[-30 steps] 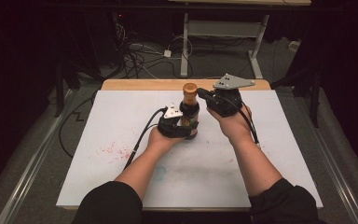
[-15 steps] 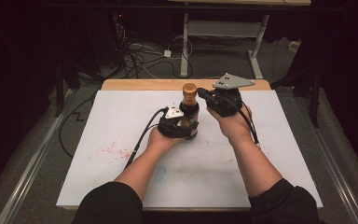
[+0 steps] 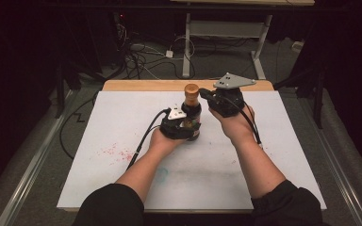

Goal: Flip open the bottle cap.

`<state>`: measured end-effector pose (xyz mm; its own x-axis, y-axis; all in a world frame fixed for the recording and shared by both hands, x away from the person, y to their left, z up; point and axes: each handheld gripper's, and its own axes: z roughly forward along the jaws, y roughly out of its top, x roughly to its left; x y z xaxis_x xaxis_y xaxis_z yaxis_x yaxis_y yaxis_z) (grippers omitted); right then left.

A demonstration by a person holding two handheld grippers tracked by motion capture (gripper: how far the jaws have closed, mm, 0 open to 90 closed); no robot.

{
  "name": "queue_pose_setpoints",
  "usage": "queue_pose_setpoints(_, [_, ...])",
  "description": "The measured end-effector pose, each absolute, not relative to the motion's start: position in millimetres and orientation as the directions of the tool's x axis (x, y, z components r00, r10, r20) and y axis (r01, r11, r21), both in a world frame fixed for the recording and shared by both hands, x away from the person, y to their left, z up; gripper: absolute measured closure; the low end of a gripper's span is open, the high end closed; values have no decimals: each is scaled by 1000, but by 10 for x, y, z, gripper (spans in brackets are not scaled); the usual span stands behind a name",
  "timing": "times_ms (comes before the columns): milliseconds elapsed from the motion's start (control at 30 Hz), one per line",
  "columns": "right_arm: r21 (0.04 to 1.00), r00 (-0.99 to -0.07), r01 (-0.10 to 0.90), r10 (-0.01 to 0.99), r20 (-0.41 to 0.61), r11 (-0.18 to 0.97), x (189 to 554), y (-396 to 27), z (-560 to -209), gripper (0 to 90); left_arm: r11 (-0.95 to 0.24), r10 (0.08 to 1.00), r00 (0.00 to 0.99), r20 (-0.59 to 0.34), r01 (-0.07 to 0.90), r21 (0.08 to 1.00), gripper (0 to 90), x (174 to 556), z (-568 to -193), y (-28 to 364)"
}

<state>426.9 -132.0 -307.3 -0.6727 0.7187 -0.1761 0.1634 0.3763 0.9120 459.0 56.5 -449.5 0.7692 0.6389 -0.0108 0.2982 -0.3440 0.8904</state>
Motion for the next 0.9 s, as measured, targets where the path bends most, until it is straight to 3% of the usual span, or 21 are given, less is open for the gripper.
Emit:
queue_pose_setpoints(133, [913, -675, 156, 715, -181, 378, 4269, -1297, -3067, 900, -343, 634, 773, -11, 294, 892, 296, 4598, -4504, 575])
queue_pose_setpoints(233, [956, -696, 85, 703, -144, 280, 4186, -1310, -2895, 900, -358, 627, 779, 7, 281, 890, 295, 4586, -4501, 554])
queue_pose_setpoints(333, [948, -690, 37, 694, -205, 317, 4115, -1251, -2731, 900, -350, 632, 775, -2, 288, 891, 293, 4587, -4504, 562])
queue_pose_setpoints(900, [914, -670, 151, 719, -187, 378, 4285, -1416, -3114, 900, -338, 633, 774, -7, 284, 897, 289, 4586, -4521, 567])
